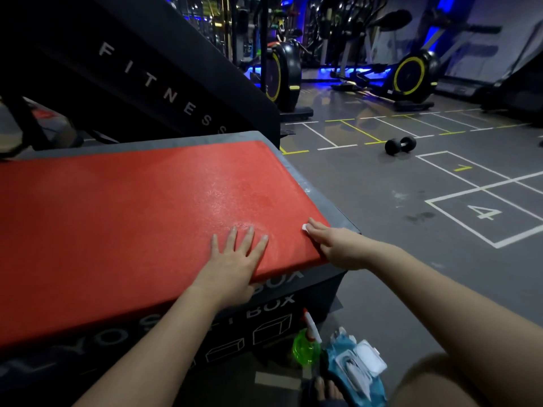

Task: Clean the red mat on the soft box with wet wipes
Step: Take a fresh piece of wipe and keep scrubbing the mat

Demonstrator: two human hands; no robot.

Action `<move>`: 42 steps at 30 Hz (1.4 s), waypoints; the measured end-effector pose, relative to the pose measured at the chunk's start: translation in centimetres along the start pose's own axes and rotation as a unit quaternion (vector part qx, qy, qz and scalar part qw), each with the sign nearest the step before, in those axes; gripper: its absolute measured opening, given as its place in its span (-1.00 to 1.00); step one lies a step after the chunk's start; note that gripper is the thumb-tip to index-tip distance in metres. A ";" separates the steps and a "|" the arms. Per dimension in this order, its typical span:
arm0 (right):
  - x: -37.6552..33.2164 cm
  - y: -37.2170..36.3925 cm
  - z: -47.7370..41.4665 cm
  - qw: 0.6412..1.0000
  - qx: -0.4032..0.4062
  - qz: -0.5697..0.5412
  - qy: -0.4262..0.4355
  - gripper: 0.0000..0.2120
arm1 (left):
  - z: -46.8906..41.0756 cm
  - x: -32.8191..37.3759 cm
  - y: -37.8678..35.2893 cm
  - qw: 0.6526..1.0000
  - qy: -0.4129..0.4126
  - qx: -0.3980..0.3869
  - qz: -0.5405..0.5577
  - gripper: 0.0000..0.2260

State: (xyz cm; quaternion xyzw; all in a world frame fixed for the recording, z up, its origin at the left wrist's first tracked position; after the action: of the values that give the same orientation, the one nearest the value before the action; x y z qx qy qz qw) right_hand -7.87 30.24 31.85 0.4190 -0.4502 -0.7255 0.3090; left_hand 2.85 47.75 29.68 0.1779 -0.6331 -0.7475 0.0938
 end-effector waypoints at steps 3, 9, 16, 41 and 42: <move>-0.7 0.9 -2.5 0.999 0.034 -0.007 0.023 -0.48 | -0.1 -0.2 -0.1 1.000 -0.006 -0.002 0.004 -0.08; -0.4 2.5 -3.3 0.997 0.078 0.004 0.024 -0.68 | -0.8 -1.5 0.5 0.994 -0.022 -0.023 0.106 -0.16; -0.7 3.5 -4.6 0.989 0.121 -0.069 0.058 -0.77 | -3.7 -8.5 2.9 0.969 0.041 0.111 0.215 -0.26; 1.2 8.6 -17.2 0.966 0.222 -0.127 -0.036 -0.90 | -12.2 -20.9 -1.6 0.963 0.214 0.123 0.109 -0.47; 1.3 8.6 -17.0 0.977 0.183 -0.101 -0.042 -0.93 | -12.2 -20.9 -1.7 0.963 0.214 0.122 0.110 -0.46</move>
State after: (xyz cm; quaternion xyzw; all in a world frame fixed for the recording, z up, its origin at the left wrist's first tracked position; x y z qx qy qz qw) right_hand 7.19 19.05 35.14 0.4807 -0.5436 -0.6752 0.1326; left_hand 26.89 44.51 29.46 0.2731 -0.7006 -0.5940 0.2861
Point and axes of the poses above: each hand's wrist, its own z-axis away from the middle knuckle, its own y-axis out of the back of the hand, x = y × z, the point moved 8 cm from there along -z, towards the middle knuckle, and after that the axes turned 5 degrees about -z, right-handed, at the moved point
